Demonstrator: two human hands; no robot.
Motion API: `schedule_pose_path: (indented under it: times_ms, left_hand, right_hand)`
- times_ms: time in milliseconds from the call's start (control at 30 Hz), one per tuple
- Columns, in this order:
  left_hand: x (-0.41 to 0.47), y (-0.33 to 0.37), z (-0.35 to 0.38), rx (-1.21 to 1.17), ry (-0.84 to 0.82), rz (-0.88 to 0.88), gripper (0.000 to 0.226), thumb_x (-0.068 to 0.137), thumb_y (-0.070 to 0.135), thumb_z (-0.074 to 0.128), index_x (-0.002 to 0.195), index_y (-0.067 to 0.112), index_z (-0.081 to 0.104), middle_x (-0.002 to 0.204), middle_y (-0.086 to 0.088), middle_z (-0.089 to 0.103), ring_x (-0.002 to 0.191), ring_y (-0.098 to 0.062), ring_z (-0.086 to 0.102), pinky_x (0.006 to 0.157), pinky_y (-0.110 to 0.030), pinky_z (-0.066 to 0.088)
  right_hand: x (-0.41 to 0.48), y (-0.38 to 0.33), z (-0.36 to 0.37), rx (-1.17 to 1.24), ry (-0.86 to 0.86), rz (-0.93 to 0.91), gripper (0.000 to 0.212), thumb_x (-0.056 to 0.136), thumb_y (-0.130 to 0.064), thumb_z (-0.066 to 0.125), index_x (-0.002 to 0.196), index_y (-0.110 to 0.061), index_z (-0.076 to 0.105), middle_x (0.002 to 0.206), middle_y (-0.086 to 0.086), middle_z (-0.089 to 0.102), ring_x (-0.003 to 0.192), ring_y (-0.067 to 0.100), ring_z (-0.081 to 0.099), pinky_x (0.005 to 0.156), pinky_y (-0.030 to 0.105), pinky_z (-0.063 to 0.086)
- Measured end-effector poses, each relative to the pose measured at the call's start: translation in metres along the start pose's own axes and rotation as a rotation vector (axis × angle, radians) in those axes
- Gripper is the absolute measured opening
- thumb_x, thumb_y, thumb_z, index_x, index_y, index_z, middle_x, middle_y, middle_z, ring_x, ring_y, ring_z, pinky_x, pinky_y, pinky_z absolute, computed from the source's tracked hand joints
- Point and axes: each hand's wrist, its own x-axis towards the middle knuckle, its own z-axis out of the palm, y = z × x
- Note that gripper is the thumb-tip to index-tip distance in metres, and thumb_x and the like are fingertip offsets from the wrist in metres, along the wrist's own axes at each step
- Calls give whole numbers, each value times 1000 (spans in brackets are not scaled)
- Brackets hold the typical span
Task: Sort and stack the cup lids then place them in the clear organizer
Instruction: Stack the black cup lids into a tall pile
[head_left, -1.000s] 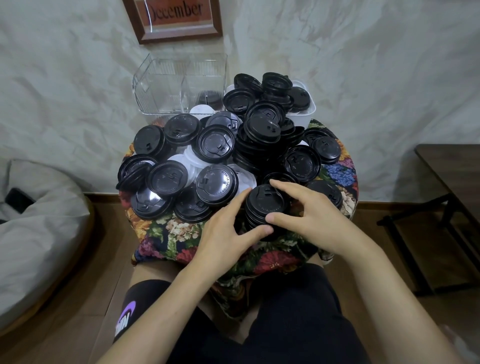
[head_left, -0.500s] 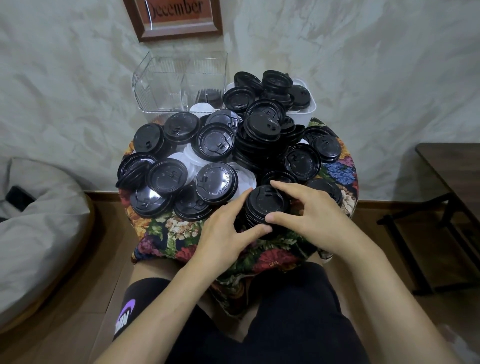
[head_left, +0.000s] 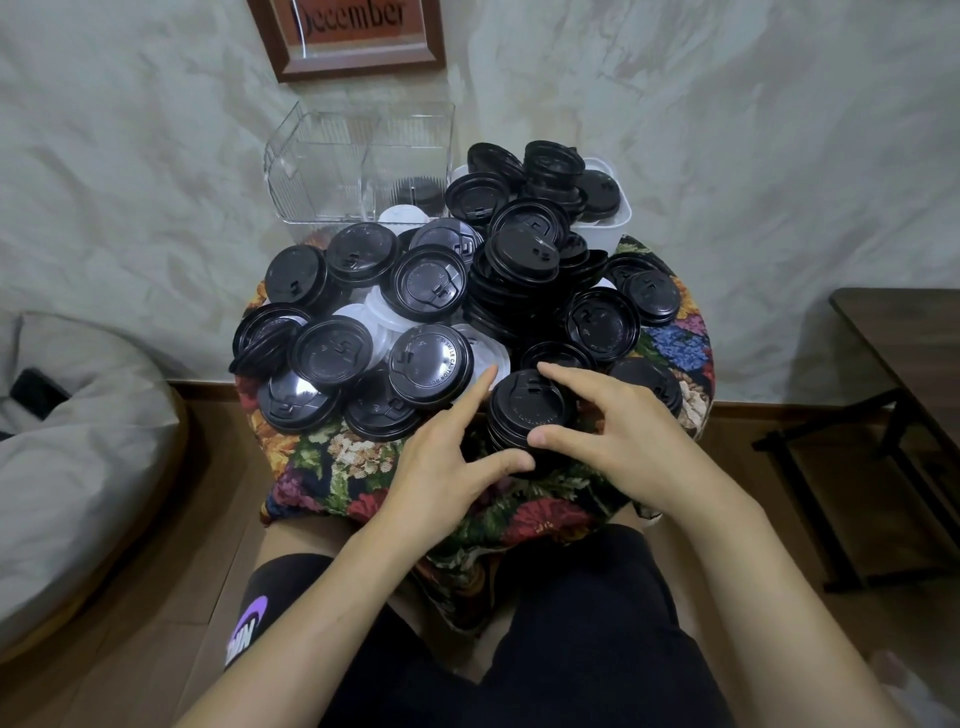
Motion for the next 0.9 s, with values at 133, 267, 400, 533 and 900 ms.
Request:
schedule_pose_path:
  times_ms: [133,267,400,533,900]
  left_hand:
    - [1,-2,0,12,-12,21,79,80,82,59,150,69,25,142,10,61,135,-8,52,114,-45,43]
    - [0,-5,-1,18,-39,26,79,82,82,58,153,61,29,140,15,62,133,-6,54,112,-44,45]
    - [-1,-6,-2,70,-53,38,83,82,81,57,156,54,30,143,20,59,133,-2,52,112,-42,45]
    - [-1,-5,-3,79,-75,48,84,83,79,58,157,51,29,149,23,54,137,-1,48,114,-42,43]
    - [2,1,-3,91,-51,86,71,93,72,52,157,50,32,150,27,51,140,3,45,116,-41,42]
  right_hand:
    - [-1,1,2,-7,-8,-12,79,85,-58,75,155,-39,45,158,-16,46,147,6,39,121,32,33]
    - [-1,6,1,23,-45,-8,79,88,-53,75,158,-40,40,158,-19,44,146,3,38,122,34,33]
    - [-3,14,4,62,-57,4,78,89,-54,74,157,-47,36,155,-18,49,145,5,41,121,42,36]
    - [-5,17,8,47,-53,21,76,91,-52,72,157,-49,35,153,-12,50,142,6,41,119,35,34]
    - [1,16,3,-13,-96,-4,77,94,-50,70,160,-43,31,153,-16,47,140,1,35,108,21,29]
